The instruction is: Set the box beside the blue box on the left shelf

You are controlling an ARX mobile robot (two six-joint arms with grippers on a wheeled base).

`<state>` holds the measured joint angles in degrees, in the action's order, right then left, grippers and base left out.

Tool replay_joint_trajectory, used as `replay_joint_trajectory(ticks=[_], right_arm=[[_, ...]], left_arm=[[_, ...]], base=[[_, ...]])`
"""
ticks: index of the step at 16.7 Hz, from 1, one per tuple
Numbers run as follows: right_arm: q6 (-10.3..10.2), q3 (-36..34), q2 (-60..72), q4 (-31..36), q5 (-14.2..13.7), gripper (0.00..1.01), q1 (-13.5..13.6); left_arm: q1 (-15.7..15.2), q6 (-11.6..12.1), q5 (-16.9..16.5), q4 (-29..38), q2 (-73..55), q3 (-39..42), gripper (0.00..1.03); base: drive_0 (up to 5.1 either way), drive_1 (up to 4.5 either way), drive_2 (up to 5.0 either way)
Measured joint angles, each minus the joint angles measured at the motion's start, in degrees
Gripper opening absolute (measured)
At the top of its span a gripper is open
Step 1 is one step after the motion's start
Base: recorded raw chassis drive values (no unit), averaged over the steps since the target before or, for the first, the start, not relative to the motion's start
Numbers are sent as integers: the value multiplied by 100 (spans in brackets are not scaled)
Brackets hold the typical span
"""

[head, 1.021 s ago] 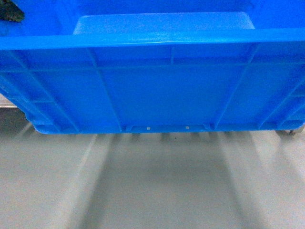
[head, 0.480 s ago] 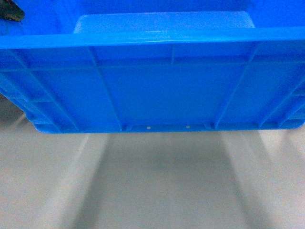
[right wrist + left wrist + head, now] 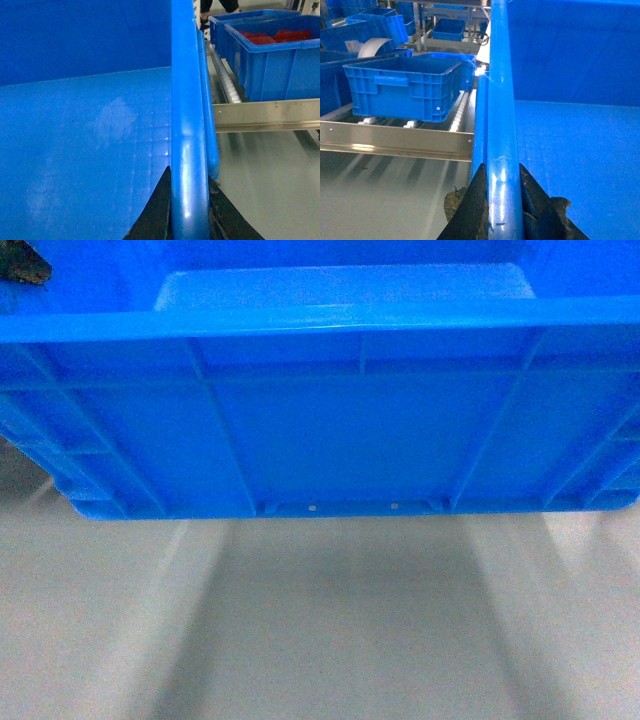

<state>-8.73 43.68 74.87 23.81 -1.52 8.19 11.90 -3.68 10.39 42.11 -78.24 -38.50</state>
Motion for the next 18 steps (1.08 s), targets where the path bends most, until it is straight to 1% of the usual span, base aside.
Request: replay_joint_trajectory(ticks=[18], right_arm=[[0,0,-4,-13,-2,8,0]], left_arm=[[0,0,0,-7,9,0,10]], base=[[10,439,-419]])
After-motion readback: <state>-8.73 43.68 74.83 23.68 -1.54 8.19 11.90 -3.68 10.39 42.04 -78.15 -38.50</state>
